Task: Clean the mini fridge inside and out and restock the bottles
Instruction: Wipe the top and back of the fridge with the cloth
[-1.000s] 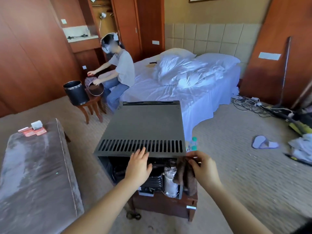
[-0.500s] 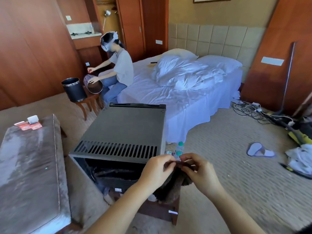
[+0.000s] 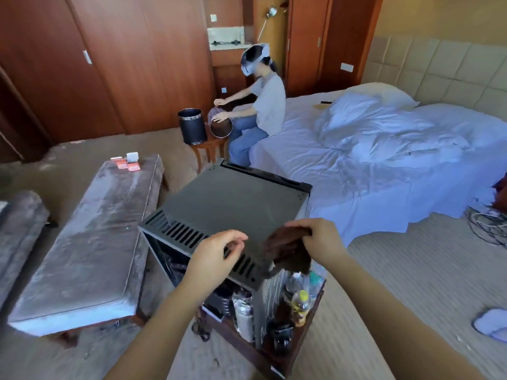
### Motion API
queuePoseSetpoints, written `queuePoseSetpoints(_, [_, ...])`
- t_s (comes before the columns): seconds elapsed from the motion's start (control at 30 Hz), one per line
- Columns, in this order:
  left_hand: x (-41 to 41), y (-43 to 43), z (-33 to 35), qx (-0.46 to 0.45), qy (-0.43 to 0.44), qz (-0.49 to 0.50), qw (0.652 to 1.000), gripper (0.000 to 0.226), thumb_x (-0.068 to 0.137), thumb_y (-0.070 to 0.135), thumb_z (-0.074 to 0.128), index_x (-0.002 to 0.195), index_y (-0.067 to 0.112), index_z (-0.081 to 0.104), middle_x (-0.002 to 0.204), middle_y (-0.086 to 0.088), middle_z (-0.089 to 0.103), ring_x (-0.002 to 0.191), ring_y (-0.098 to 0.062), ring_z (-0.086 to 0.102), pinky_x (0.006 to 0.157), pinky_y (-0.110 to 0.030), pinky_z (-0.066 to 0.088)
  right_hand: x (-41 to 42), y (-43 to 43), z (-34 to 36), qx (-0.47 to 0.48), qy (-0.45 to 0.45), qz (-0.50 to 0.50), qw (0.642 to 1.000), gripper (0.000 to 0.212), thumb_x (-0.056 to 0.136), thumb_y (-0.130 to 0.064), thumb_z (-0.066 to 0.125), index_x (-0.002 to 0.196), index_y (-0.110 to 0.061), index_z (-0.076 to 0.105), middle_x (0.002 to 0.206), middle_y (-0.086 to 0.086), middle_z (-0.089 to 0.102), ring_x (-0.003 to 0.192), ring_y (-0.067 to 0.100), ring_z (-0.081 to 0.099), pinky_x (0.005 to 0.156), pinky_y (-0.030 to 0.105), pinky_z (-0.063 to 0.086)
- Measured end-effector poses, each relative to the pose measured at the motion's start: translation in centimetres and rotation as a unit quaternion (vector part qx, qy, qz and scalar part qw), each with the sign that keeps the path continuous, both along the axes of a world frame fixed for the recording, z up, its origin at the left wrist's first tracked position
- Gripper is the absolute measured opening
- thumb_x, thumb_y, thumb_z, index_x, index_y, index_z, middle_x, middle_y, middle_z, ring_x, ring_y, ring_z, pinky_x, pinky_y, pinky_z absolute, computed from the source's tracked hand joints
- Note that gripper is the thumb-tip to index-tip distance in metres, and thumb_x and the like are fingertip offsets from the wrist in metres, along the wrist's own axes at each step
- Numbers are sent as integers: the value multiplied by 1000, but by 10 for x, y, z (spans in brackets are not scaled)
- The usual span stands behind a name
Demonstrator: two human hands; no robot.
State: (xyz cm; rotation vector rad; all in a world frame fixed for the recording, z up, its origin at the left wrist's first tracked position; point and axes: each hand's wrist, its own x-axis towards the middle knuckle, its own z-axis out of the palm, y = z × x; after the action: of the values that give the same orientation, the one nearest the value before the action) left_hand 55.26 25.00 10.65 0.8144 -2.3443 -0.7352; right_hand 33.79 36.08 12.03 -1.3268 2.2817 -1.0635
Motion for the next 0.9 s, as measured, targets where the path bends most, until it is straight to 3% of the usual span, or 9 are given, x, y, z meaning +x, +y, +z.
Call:
queuePoseSetpoints(0.1, [-7, -32, -12, 24, 15, 52, 998, 17, 89, 14, 64, 101, 24, 71, 93, 18, 69, 87, 3, 63, 82, -21, 52, -26, -50, 6, -17, 29, -26, 999, 53, 74, 12, 48, 112, -16, 72, 117, 9, 68, 110, 24, 60, 89, 15, 37])
queuePoseSetpoints(0.23, [-28, -63, -30, 47, 1, 80, 996, 15, 89, 16, 64, 100, 24, 71, 91, 17, 69, 83, 2, 63, 78, -18, 50, -34, -98, -38, 130, 48, 141, 980, 50, 85, -20, 67, 133, -20, 56, 141, 6, 48, 130, 24, 44, 108, 26, 29])
queuePoseSetpoints(0.3, [-39, -73, -40, 55, -14, 77, 995, 15, 89, 16, 64, 100, 24, 70, 89, 16, 68, 81, 1, 61, 77, -19, 50, -28, -102, -71, 167, 123, 185, 961, 43, 89, -27, 61, 132, -26, 55, 133, -2, 52, 122, 22, 47, 104, 32, 38])
queuePoseSetpoints(0.4, [-49, -88, -54, 54, -35, 80, 995, 16, 89, 15, 63, 101, 22, 70, 89, 16, 66, 81, 0, 60, 77, -16, 47, -23, -105, -94, 91, 291, 181, 935, 36, 84, -37, 64, 119, -30, 58, 110, -5, 55, 104, 22, 53, 87, 34, 45])
queuePoseSetpoints(0.47, [-52, -92, -62, 55, -48, 92, 993, 16, 89, 13, 62, 101, 21, 70, 89, 15, 64, 83, -2, 59, 76, -14, 44, -26, -114, -102, 35, 337, 191, 921, 37, 81, -50, 62, 113, -31, 59, 114, -2, 55, 109, 25, 53, 92, 38, 45])
queuePoseSetpoints(0.53, [-54, -91, -69, 58, -53, 108, 991, 16, 90, 13, 60, 101, 20, 70, 91, 13, 66, 87, -5, 59, 78, -15, 42, -38, -126, -112, 37, 323, 241, 914, 43, 87, -61, 47, 122, -37, 54, 145, 3, 39, 136, 31, 32, 112, 49, 29])
queuePoseSetpoints(0.6, [-56, -89, -76, 55, -68, 126, 988, 17, 92, 15, 59, 104, 20, 70, 98, 10, 67, 95, -7, 58, 82, -15, 41, -58, -145, -119, 88, 281, 273, 916, 53, 89, -69, 27, 135, -44, 41, 159, -1, 16, 146, 32, 11, 118, 54, 12])
queuePoseSetpoints(0.77, [-58, -76, -86, 23, -86, 184, 979, 17, 92, 17, 60, 105, 22, 69, 105, 12, 65, 104, -8, 53, 91, -21, 42, -119, -202, -113, 172, 280, 196, 924, 76, 77, -72, 1, 143, -46, 30, 160, -3, 15, 145, 35, 12, 117, 51, 7])
queuePoseSetpoints(0.9, [-59, -46, -89, -2, -74, 286, 955, 18, 87, 10, 66, 102, 18, 71, 102, 9, 66, 103, -12, 56, 90, -19, 39, -120, -202, -112, 153, 290, 247, 912, 59, 92, -65, 18, 144, -42, 35, 158, 2, 22, 144, 35, 18, 115, 51, 14])
